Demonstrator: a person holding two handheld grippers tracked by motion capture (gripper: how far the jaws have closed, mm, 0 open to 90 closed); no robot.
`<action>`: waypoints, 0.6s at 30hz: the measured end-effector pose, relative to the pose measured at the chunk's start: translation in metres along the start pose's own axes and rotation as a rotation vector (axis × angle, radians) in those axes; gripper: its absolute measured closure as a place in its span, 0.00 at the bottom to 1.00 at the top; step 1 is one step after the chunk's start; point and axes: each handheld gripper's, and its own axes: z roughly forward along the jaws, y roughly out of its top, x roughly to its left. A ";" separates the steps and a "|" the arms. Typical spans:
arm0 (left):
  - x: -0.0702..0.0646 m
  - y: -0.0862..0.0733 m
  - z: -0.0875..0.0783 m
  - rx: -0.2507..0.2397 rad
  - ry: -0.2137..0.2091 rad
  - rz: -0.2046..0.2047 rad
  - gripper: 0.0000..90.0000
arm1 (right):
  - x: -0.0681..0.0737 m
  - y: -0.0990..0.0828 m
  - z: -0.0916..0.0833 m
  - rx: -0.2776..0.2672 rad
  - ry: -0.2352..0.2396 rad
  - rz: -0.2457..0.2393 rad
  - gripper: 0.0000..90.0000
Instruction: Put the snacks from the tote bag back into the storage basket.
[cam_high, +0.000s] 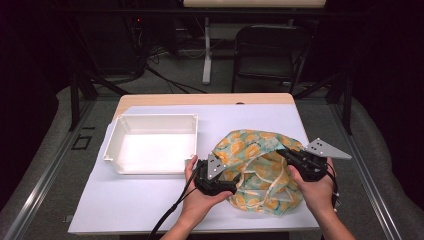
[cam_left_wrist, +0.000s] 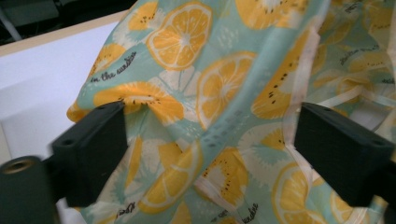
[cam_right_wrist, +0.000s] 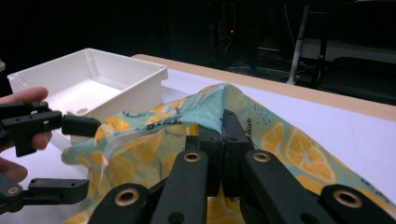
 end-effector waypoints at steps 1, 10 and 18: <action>0.001 0.001 -0.001 -0.007 -0.001 -0.004 0.20 | 0.000 0.000 0.000 0.000 0.000 0.000 1.00; 0.011 0.012 -0.003 -0.015 -0.009 -0.021 0.74 | -0.006 0.015 0.012 -0.015 -0.001 0.020 1.00; 0.020 0.025 -0.002 0.000 -0.076 -0.048 0.99 | -0.007 0.027 0.019 -0.011 -0.041 -0.033 1.00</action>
